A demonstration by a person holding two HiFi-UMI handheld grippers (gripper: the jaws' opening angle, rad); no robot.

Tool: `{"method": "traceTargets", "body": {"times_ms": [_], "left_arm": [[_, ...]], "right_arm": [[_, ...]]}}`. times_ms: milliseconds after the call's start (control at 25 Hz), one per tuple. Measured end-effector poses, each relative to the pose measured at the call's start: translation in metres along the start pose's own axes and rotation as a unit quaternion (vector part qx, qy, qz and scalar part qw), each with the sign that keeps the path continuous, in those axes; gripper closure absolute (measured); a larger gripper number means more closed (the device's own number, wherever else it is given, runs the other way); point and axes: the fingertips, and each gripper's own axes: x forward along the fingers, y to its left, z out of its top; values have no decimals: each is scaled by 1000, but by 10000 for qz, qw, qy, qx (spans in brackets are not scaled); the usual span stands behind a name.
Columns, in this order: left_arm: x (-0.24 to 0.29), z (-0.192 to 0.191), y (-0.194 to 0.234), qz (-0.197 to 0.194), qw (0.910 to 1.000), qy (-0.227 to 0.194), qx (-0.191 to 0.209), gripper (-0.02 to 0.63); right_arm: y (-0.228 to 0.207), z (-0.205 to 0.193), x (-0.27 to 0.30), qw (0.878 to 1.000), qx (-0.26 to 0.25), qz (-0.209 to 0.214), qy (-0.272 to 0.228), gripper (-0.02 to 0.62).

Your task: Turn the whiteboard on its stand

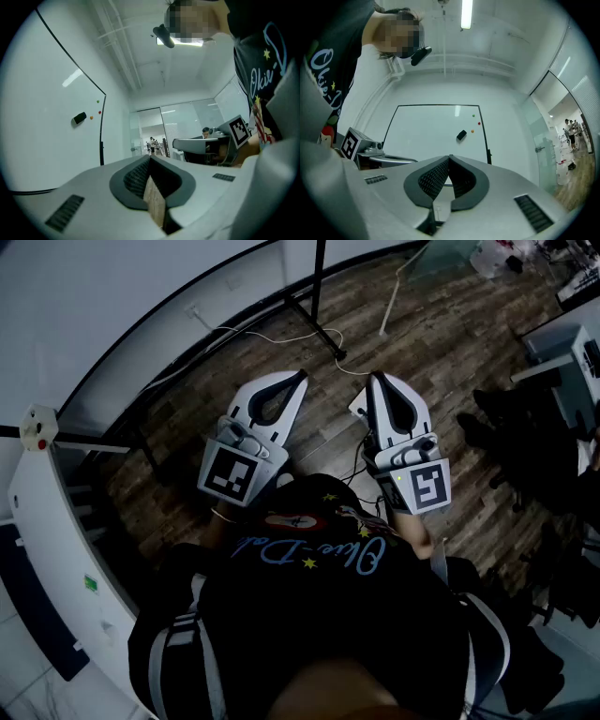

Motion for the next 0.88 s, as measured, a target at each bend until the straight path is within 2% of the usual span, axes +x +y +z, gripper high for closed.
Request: {"method": "traceTargets", "body": {"times_ms": [360,520,640,800,880], "left_arm": [[14,-1,-1,57,9999,100,61,592],[25,-3,-3,48,9986,256,456,592],[37,0,-7,18,9991,191,379,592],[56,-3,-8,95,9998,186,-62,592],[62,-2,-5,137,9998,118,-90,592]], "right_arm": [[-20,-4,0,10000,13,30,44,574],[-30,-10,5,9997,25,133,184,574],[-42,-10,2,9996,59,168,202,574],[-62,-5,-8,9997,68,115,193,574],[-68,-2,-9,9998,77,133,120,574]]}}
